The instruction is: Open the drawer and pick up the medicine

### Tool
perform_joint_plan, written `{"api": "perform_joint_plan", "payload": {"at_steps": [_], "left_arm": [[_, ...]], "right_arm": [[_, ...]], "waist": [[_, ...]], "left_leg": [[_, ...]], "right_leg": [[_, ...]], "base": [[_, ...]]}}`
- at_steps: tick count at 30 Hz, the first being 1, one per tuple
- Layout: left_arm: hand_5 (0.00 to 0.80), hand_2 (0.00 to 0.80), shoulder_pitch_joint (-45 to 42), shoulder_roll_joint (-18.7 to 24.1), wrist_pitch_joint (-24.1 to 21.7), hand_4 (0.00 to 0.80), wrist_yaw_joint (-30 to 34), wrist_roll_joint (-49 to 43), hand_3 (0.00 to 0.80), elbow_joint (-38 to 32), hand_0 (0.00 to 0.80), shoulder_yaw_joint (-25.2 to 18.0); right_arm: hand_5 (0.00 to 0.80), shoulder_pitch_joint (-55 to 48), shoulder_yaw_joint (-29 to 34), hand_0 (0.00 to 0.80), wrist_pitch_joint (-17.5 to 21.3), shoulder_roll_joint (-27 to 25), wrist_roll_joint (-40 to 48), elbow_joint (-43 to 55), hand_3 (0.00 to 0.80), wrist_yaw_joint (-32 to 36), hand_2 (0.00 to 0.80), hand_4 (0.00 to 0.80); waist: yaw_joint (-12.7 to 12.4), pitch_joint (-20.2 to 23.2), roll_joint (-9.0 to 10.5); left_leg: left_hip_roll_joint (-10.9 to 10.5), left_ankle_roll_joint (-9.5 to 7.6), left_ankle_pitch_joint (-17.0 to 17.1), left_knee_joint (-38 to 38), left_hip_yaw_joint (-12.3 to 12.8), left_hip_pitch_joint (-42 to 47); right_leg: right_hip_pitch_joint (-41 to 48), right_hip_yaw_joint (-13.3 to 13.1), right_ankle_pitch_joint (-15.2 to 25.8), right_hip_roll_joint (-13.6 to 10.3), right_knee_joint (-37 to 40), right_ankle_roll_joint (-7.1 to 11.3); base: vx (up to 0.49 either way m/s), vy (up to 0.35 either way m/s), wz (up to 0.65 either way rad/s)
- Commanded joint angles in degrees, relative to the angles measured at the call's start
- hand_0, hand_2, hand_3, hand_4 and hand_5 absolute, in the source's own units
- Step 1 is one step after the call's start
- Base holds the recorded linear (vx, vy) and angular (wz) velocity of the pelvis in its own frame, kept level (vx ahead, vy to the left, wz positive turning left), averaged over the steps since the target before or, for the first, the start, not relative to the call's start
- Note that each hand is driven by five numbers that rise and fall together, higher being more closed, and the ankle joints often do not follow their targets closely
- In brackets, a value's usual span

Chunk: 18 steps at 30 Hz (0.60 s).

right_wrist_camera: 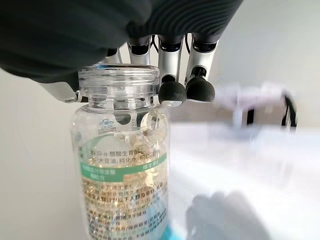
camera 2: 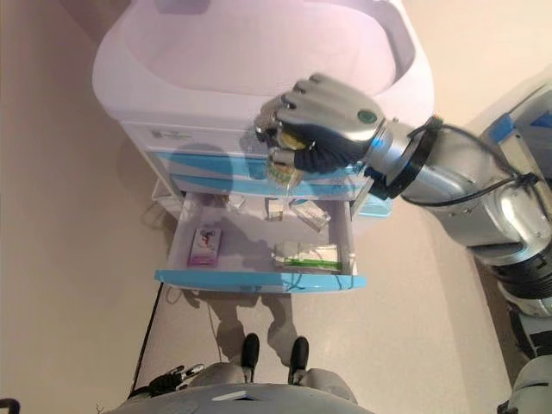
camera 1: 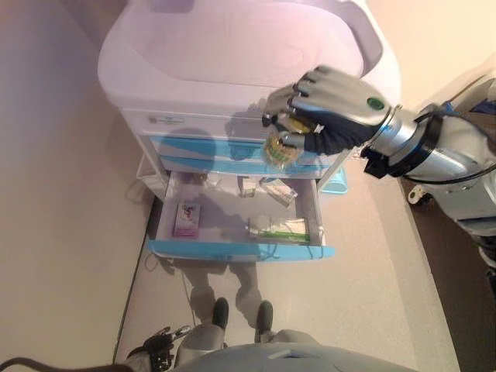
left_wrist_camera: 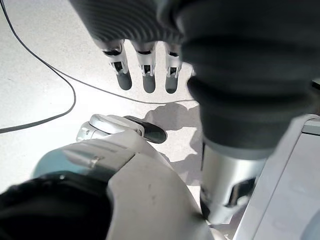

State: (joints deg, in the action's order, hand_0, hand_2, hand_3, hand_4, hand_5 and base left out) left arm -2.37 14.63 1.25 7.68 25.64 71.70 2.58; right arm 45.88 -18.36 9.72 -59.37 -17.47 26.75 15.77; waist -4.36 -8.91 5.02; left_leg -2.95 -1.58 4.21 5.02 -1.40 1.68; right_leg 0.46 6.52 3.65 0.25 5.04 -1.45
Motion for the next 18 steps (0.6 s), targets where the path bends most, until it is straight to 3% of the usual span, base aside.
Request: {"api": "perform_joint_plan", "payload": {"at_steps": [1, 10, 18], "left_arm": [[0.0, 0.0, -1.2, 1.24, 1.13, 0.0, -0.08, -2.15, 0.0, 4.82, 0.0, 0.05], [0.0, 0.0, -1.95, 2.54, 3.64, 0.0, -0.22, -2.44, 0.0, 3.31, 0.0, 0.63], [0.0, 0.0, -2.36, 4.45, 6.31, 0.0, 0.31, -2.82, 0.0, 1.34, 0.0, 1.46]], "right_arm": [[0.8, 5.11, 1.56, 0.8, -2.89, -0.51, 2.95, -2.58, 0.8, -5.99, 0.8, 0.8], [0.8, 18.92, -7.69, 0.8, -8.27, -5.03, 5.7, -19.74, 0.8, -10.57, 0.8, 0.8], [0.8, 31.62, -19.71, 0.8, -8.61, -4.63, 6.54, -43.08, 0.8, -14.79, 0.8, 0.8]], "waist": [[-1.59, 3.49, 1.38], [-3.14, 4.25, 2.08], [-5.19, 4.05, 2.57]], "left_leg": [[-1.37, -0.38, -4.6, -1.13, -0.27, -0.35], [-1.78, -0.24, -4.35, -1.01, -1.6, 0.41], [-2.21, -0.28, -4.12, -1.1, -3.08, 0.6]], "right_leg": [[0.0, 0.08, -3.49, -1.64, -5.54, 3.68], [1.6, 1.51, -3.62, -1.84, -4.85, 3.58], [2.71, 3.27, -3.47, -2.25, -4.23, 3.64]], "base": [[0.042, 0.0, -0.02], [0.036, 0.003, 0.04], [0.023, 0.003, 0.1]]}}
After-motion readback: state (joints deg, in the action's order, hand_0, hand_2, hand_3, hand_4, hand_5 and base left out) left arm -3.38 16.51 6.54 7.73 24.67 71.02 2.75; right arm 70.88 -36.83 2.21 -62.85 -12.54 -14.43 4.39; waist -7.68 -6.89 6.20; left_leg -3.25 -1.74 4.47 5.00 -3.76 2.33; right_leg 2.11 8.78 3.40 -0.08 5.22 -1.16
